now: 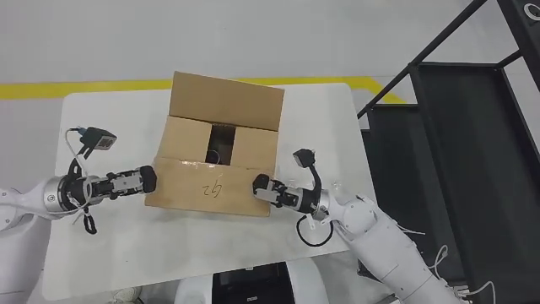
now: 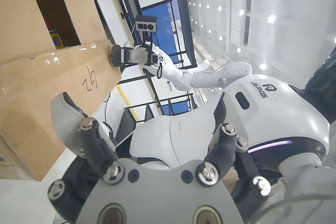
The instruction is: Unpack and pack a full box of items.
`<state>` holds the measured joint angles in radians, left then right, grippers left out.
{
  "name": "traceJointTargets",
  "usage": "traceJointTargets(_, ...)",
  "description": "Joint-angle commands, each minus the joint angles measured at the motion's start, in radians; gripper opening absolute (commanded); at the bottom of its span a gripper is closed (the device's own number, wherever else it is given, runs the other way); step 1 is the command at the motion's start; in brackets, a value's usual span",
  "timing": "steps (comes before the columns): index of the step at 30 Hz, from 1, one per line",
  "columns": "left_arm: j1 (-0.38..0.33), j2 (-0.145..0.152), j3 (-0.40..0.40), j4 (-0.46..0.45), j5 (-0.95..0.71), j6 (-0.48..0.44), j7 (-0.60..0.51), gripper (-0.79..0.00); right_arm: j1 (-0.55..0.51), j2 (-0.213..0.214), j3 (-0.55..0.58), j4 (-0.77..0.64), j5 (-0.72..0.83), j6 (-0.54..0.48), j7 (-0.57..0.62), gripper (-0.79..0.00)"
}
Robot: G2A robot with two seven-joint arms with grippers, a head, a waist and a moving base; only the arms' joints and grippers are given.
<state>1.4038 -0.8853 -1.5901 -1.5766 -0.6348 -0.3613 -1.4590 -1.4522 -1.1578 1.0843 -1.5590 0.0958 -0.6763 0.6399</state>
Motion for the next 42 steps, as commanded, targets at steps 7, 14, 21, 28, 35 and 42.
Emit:
traceJointTargets(7,0.029,-0.005,0.047,0.033,0.076,-0.03,0.073,0.0,-0.003,0.004,0.006,-0.007,0.002,-0.018,-0.003,0.0)
traceJointTargets(14,0.02,-0.005,0.052,0.036,0.106,-0.03,0.114,0.0,0.017,0.009,0.059,0.002,0.026,-0.056,-0.053,0.0)
traceJointTargets(21,0.027,-0.002,0.038,0.032,0.116,-0.034,0.128,0.0,0.122,0.0,0.125,0.079,-0.07,-0.054,-0.233,0.0)
traceJointTargets(28,0.042,0.001,0.026,0.007,0.111,-0.032,0.14,0.0,0.303,-0.031,0.059,0.292,-0.203,0.011,-0.343,0.0)
traceJointTargets(35,0.053,0.003,0.013,-0.006,0.11,-0.029,0.156,0.0,0.401,-0.067,-0.006,0.46,-0.234,-0.012,-0.448,0.0)
traceJointTargets(42,0.046,0.003,0.029,-0.001,0.119,-0.02,0.159,0.0,0.456,-0.093,-0.047,0.518,-0.058,-0.122,-0.376,0.0)
